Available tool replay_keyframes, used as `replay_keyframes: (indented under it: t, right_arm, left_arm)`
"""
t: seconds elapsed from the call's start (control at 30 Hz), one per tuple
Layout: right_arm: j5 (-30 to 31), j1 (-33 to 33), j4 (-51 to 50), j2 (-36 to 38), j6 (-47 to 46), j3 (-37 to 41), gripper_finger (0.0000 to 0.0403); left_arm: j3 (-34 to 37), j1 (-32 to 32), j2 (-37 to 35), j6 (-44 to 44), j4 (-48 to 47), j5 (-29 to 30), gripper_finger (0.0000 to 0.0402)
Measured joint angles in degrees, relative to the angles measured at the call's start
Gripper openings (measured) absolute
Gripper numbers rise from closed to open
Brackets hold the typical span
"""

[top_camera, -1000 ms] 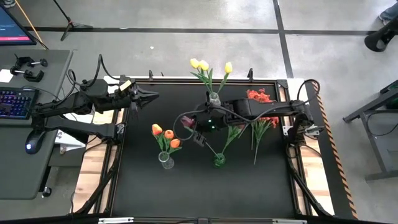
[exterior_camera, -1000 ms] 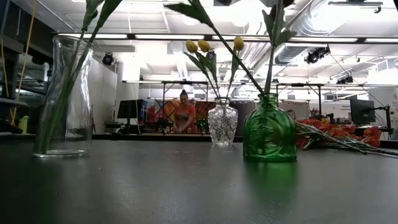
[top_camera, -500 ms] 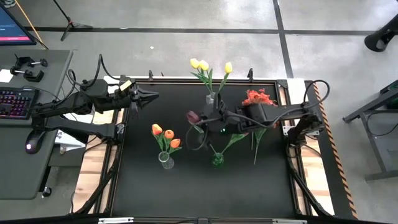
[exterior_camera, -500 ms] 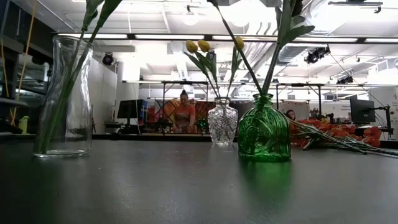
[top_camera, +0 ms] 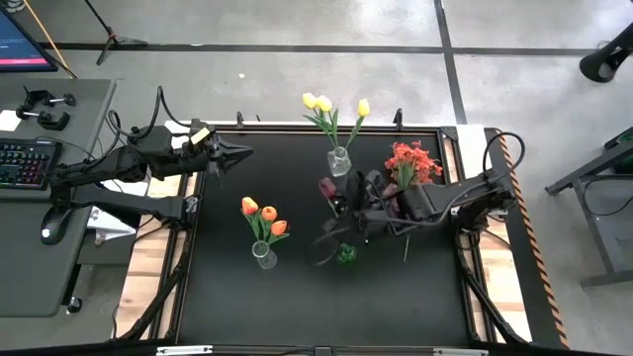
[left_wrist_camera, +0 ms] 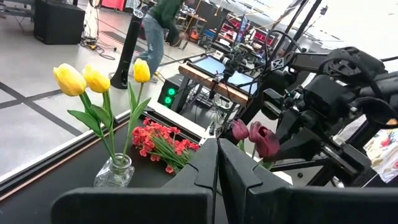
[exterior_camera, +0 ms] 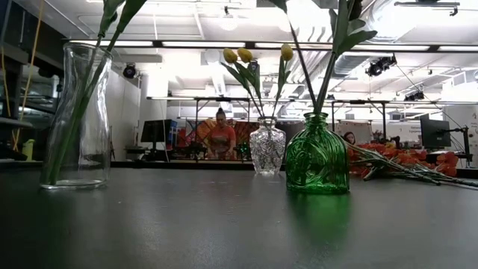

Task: Sort flowers into vase by color
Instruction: Adjust the red tulips, then return to Home Position

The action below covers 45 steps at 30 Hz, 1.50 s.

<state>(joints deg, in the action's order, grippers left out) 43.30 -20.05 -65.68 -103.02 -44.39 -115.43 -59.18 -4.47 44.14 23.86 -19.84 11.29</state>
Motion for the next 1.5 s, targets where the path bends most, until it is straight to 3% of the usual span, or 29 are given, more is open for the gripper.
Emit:
replay_keyframes:
  t: [0.23,0.53,0.67,0.93,1.07,1.33,1.5]
  right_arm:
    - [5.07,-2.09,-10.05,0.00,-16.25,-0.01,0.0003]
    - [4.48,-2.67,-11.15,-0.38,-22.70,0.00,0.0008]
    - [3.25,-3.01,-11.51,-0.44,-22.35,0.01,0.0047]
    - [-2.03,-3.72,-11.65,-0.31,-21.38,0.01,0.0185]
    - [-3.94,-4.07,-10.96,2.04,-19.92,0.01,0.0234]
    - [-1.70,-4.01,-5.57,10.63,-11.37,0.01,0.0254]
    - [1.11,-4.01,-5.25,15.75,-4.76,0.01,0.0254]
  left_arm:
    - [0.00,0.00,0.00,0.06,-0.02,0.02,0.0000]
    - [0.00,0.00,0.13,0.13,-0.04,0.02,0.0000]
    - [0.00,0.00,0.13,0.26,-0.04,0.02,0.0000]
    - [0.00,0.00,0.13,0.23,-0.04,0.02,0.0000]
    - [0.00,0.00,0.13,0.04,-0.04,0.02,0.0000]
    - [0.00,0.00,0.20,1.36,0.81,0.04,0.0000]
    - [0.00,0.00,3.67,-0.14,8.02,-0.41,0.0000]
